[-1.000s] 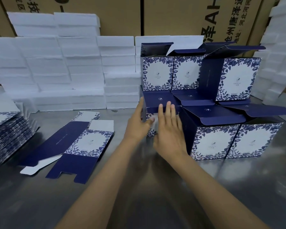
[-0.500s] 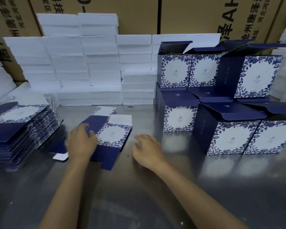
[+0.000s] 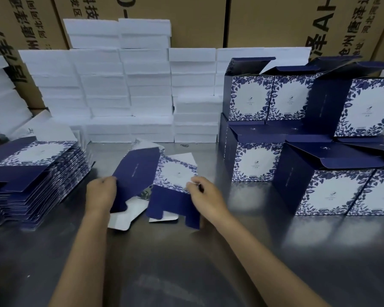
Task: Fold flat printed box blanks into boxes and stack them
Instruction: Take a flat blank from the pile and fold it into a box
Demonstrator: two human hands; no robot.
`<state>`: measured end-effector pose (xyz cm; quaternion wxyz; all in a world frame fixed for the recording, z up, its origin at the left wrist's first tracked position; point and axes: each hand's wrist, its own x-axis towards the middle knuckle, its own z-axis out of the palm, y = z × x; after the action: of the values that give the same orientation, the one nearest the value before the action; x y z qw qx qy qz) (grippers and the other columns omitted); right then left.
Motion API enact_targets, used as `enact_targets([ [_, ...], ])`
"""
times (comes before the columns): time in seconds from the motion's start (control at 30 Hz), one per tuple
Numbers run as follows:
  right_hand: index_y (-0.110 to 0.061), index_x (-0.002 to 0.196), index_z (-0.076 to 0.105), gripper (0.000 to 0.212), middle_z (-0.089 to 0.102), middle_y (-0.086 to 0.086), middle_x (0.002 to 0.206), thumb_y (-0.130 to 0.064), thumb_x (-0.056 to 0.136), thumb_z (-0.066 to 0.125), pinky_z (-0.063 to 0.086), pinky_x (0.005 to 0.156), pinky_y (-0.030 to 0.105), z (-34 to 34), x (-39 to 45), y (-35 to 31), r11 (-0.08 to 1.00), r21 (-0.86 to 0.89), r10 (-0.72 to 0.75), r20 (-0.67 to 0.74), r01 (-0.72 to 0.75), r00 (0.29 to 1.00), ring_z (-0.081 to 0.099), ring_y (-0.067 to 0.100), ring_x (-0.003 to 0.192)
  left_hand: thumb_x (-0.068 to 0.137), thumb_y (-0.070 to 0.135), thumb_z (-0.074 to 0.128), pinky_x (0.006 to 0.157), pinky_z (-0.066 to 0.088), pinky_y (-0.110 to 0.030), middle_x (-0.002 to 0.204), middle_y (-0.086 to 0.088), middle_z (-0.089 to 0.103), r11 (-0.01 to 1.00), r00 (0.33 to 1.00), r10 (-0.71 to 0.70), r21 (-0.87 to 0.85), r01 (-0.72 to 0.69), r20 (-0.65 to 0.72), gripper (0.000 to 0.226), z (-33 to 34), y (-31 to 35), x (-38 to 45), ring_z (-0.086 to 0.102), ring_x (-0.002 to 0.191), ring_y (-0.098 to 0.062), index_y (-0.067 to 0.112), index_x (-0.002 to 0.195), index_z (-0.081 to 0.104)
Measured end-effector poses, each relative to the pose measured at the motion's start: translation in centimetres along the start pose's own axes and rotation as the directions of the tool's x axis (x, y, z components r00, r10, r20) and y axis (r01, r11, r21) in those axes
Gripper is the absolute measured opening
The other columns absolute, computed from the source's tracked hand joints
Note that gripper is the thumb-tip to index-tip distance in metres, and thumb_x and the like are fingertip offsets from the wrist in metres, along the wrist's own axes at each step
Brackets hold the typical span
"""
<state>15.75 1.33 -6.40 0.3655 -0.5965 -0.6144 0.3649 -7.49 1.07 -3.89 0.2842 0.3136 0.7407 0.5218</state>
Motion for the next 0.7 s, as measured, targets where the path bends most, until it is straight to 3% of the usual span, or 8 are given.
enact_targets([
  [0.07, -0.022, 0.133, 0.060, 0.034, 0.061, -0.011, 0.120, -0.034, 0.102, 0.053, 0.039, 0.081, 0.012, -1.1, -0.7, 0.6, 0.997, 0.083, 0.002, -0.034, 0.001, 0.999, 0.056, 0.002, 0.102, 0.094, 0.019, 0.062, 0.069, 0.058, -0.041, 0.098, -0.015, 0.068, 0.978, 0.992, -0.069, -0.191, 0.088, 0.108, 0.016, -0.2, 0.9, -1.2, 0.063, 0.074, -0.028, 0.011, 0.079, 0.064],
  [0.13, -0.028, 0.121, 0.066, 0.022, 0.061, -0.020, 0.108, -0.032, 0.102, 0.054, 0.037, 0.069, -0.001, -2.5, -1.5, 1.5, 0.990, 0.140, 0.019, -0.052, -0.011, 0.998, 0.056, -0.014, 0.088, 0.092, 0.022, 0.065, 0.048, 0.055, -0.034, 0.091, -0.009, 0.075, 0.934, 0.957, -0.034, -0.333, 0.133, 0.287, 0.012, -0.2, 1.6, -2.3, 0.069, 0.065, -0.024, 0.013, 0.095, 0.072],
  [0.2, -0.038, 0.103, 0.071, 0.014, 0.063, -0.026, 0.108, -0.037, 0.101, 0.056, 0.035, 0.070, -0.003, -3.7, -2.5, 1.9, 0.975, 0.214, 0.057, 0.009, -0.057, 0.998, 0.052, -0.027, 0.084, 0.095, 0.026, 0.062, 0.044, 0.053, -0.030, 0.096, -0.005, 0.077, 0.893, 0.880, 0.086, -0.427, 0.139, 0.467, 0.021, -0.6, 2.3, -3.6, 0.072, 0.066, -0.019, 0.018, 0.111, 0.072],
  [0.3, -0.043, 0.092, 0.079, 0.027, 0.070, -0.032, 0.104, -0.055, 0.097, 0.055, 0.040, 0.082, 0.002, -4.7, -4.2, 1.6, 0.941, 0.313, 0.080, 0.156, -0.126, 0.985, 0.060, -0.022, 0.094, 0.093, 0.034, 0.063, 0.052, 0.056, -0.028, 0.107, -0.002, 0.074, 0.836, 0.810, 0.265, -0.543, 0.077, 0.523, 0.031, -0.5, 2.8, -5.4, 0.073, 0.079, -0.015, 0.019, 0.120, 0.067],
  [0.43, -0.024, 0.111, 0.077, 0.071, 0.077, -0.010, 0.109, -0.077, 0.090, 0.035, 0.043, 0.105, 0.029, -5.6, -4.9, 1.1, 0.880, 0.411, 0.151, 0.229, -0.236, 0.962, 0.066, 0.007, 0.114, 0.091, 0.045, 0.065, 0.071, 0.059, -0.026, 0.115, -0.002, 0.072, 0.887, 0.785, 0.340, -0.454, -0.085, 0.518, 0.036, 1.4, 2.9, -7.7, 0.072, 0.094, -0.013, 0.023, 0.119, 0.065],
  [0.53, -0.023, 0.117, 0.077, 0.075, 0.075, 0.005, 0.118, -0.082, 0.083, 0.047, 0.041, 0.114, 0.043, -6.9, -5.3, 0.7, 0.788, 0.556, 0.124, 0.274, -0.262, 0.954, 0.066, 0.027, 0.119, 0.072, 0.062, 0.070, 0.097, 0.050, -0.032, 0.129, 0.005, 0.062, 0.925, 0.788, 0.348, -0.323, -0.200, 0.508, 0.042, 3.1, 2.8, -8.8, 0.062, 0.114, -0.006, 0.044, 0.108, 0.062],
  [0.63, -0.024, 0.120, 0.075, 0.054, 0.075, 0.006, 0.119, -0.061, 0.082, 0.072, 0.049, 0.106, 0.042, -8.2, -5.6, 1.0, 0.691, 0.652, 0.120, 0.321, -0.311, 0.939, 0.071, 0.027, 0.112, 0.065, 0.069, 0.075, 0.087, 0.036, -0.013, 0.126, 0.019, 0.047, 0.909, 0.770, 0.410, -0.147, -0.391, 0.488, 0.046, 4.1, 2.0, -9.4, 0.045, 0.113, 0.018, 0.059, 0.105, 0.055],
  [0.7, -0.017, 0.122, 0.073, 0.044, 0.077, 0.009, 0.111, -0.043, 0.087, 0.074, 0.059, 0.083, 0.034, -8.9, -5.4, 1.4, 0.684, 0.644, 0.156, 0.328, -0.342, 0.932, 0.075, 0.024, 0.098, 0.073, 0.064, 0.075, 0.087, 0.031, -0.014, 0.121, 0.025, 0.040, 0.878, 0.750, 0.433, -0.047, -0.476, 0.499, 0.039, 4.6, 1.1, -9.3, 0.042, 0.117, 0.007, 0.060, 0.106, 0.054],
])
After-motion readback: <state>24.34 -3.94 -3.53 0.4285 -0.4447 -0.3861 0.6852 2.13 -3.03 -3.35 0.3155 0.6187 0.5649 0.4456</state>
